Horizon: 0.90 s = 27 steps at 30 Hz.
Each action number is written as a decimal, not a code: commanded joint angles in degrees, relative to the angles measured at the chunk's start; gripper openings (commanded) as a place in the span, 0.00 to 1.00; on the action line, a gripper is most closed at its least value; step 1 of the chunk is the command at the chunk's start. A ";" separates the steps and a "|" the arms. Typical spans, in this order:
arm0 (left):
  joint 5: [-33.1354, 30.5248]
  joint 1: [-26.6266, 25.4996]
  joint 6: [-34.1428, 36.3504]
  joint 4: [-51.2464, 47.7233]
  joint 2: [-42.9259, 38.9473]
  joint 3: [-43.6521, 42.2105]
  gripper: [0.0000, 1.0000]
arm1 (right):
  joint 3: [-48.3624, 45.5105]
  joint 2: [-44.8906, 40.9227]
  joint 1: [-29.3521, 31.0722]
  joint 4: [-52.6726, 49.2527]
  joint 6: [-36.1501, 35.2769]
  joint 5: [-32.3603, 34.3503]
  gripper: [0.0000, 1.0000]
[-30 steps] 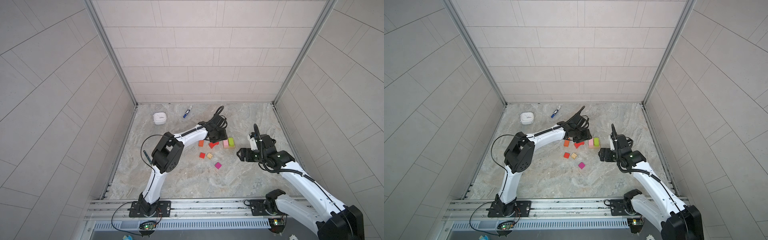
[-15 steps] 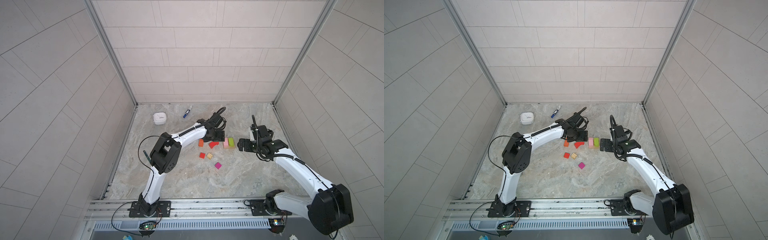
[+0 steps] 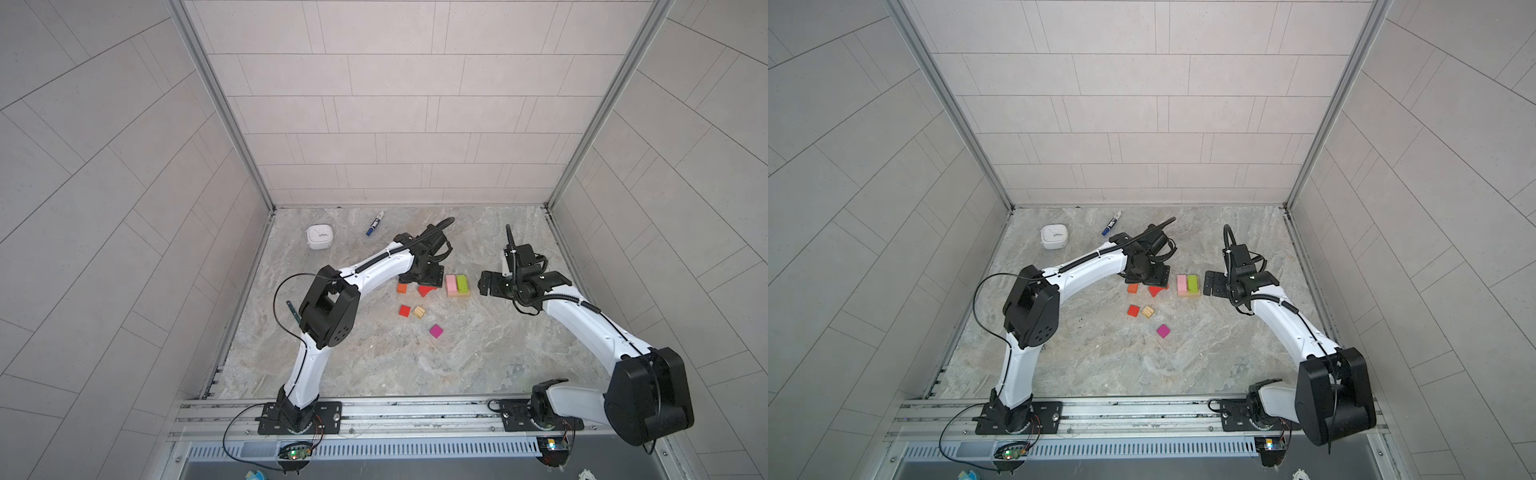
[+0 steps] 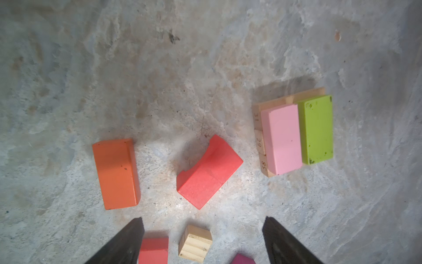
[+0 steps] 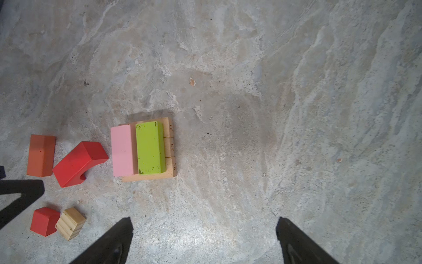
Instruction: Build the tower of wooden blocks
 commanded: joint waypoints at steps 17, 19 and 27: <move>7.82 -1.46 2.81 12.08 -0.18 -6.13 0.80 | -0.82 -3.05 -2.43 -1.27 -1.88 -1.31 0.99; 8.34 -1.02 2.52 13.03 0.41 -6.26 0.79 | -0.82 -2.97 -2.56 -1.35 -1.85 -1.40 0.98; 8.66 -0.31 2.40 15.46 1.40 -6.38 0.78 | -0.82 -2.31 -2.93 -1.35 -1.89 -1.92 0.98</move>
